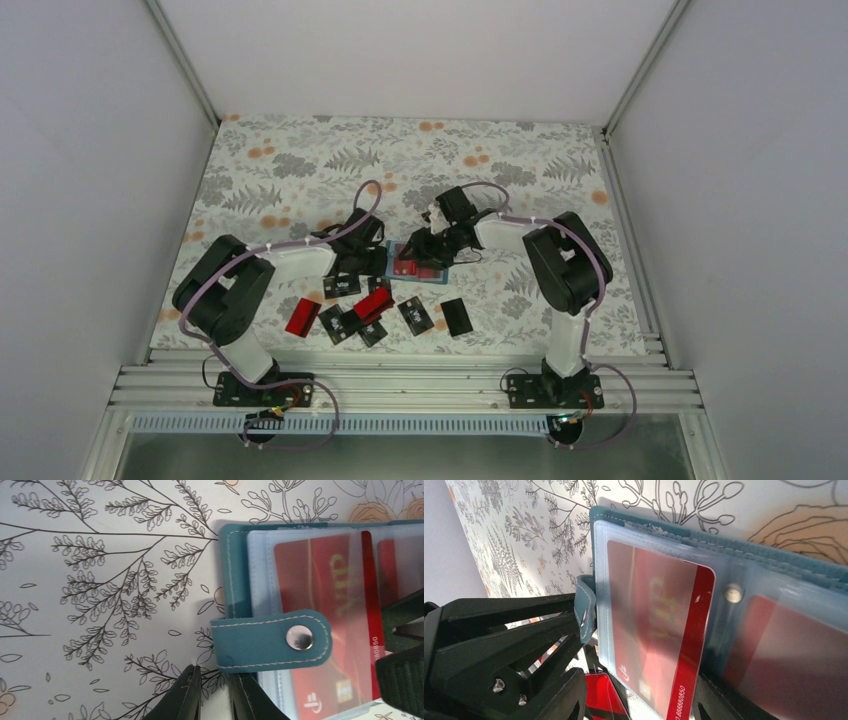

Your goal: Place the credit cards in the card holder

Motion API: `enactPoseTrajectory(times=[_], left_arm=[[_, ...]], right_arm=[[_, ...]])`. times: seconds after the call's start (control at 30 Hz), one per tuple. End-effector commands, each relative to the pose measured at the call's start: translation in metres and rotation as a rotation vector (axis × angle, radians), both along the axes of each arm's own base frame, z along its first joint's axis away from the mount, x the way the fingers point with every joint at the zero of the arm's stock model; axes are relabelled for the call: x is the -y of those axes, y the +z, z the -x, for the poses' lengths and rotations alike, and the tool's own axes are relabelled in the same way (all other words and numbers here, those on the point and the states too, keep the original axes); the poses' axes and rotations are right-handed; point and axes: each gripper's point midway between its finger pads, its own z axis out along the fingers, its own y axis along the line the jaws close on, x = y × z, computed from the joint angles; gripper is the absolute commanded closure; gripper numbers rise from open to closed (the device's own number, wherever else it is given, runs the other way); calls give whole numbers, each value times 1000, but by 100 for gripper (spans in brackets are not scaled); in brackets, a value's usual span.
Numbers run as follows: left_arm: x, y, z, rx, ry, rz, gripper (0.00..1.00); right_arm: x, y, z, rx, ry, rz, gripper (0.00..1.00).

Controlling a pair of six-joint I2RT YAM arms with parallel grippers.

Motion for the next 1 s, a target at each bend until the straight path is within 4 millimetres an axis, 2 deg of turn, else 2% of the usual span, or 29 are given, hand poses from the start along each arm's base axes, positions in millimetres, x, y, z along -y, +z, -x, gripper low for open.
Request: enactPoseTrajectory(times=[0.0,0.3,0.37,0.47,0.83,0.87,0.9,0.97], left_arm=[[2,-12,10,-45,-31,7,83],[8,-13,15,-56,-32,51,84],[9,-12,16,-57,-32,58,84],[10,-11,16,-57,-35,69,84],[1,-9,16,-38,-12,34,85],[0,-7,15,-33,-9,30,85],[-2,-6,15,-26,-6,23,85],[-4,-2,14,-14,-4,13,85]], right_arm=[[-2,-15,9,-24,17,70,46],[-15,-12,19,-22,34,112,38],[-19,-11,19,-21,34,115,30],[-25,-9,20,-15,44,118,27],[-22,-7,17,20,63,162,22],[-22,-6,16,27,66,164,20],[-22,-4,16,35,71,165,13],[-22,1,14,52,83,167,10]])
